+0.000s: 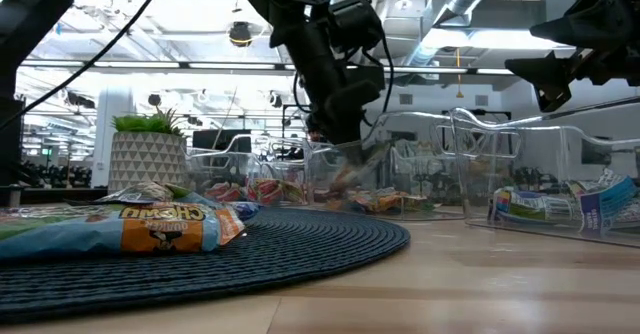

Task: Pick and place Granola Bars by type
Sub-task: Put the yellow granola bar into the middle transparent bin

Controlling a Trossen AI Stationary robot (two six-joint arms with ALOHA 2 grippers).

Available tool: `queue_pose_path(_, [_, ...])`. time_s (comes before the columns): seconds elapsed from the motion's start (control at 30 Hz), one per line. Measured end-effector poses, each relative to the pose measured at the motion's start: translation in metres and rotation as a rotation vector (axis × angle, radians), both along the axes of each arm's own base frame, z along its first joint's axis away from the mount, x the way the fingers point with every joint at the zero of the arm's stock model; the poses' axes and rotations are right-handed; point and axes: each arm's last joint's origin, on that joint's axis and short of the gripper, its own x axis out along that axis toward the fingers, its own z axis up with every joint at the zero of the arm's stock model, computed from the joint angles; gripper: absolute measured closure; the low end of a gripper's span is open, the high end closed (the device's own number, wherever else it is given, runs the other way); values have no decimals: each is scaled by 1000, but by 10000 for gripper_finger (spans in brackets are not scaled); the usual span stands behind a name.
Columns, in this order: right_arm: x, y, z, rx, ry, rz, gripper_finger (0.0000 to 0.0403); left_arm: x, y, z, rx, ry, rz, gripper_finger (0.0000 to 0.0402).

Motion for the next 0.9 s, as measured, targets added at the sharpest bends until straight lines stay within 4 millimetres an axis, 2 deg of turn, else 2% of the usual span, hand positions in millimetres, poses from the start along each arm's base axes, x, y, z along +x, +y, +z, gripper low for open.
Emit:
queue_pose_path(0.13, [0, 0, 0, 0, -1, 0, 159, 0, 0, 0, 0, 1, -19, 374])
queue_pose_path(0.4, [0, 0, 0, 0, -1, 0, 159, 0, 0, 0, 2, 1, -23, 285])
queue_pose_path(0.53, [0, 0, 0, 0, -1, 0, 159, 0, 0, 7, 0, -17, -7, 259])
queue_pose_path(0.6, [0, 0, 0, 0, -1, 0, 159, 1, -3, 25, 0, -69, 5, 254])
queue_pose_path(0.77, [0, 0, 0, 0, -1, 0, 159, -1, -19, 83, 7, -246, -7, 254])
queue_pose_path(0.9, [0, 0, 0, 0, -1, 0, 159, -10, -48, 128, 9, -403, -70, 256])
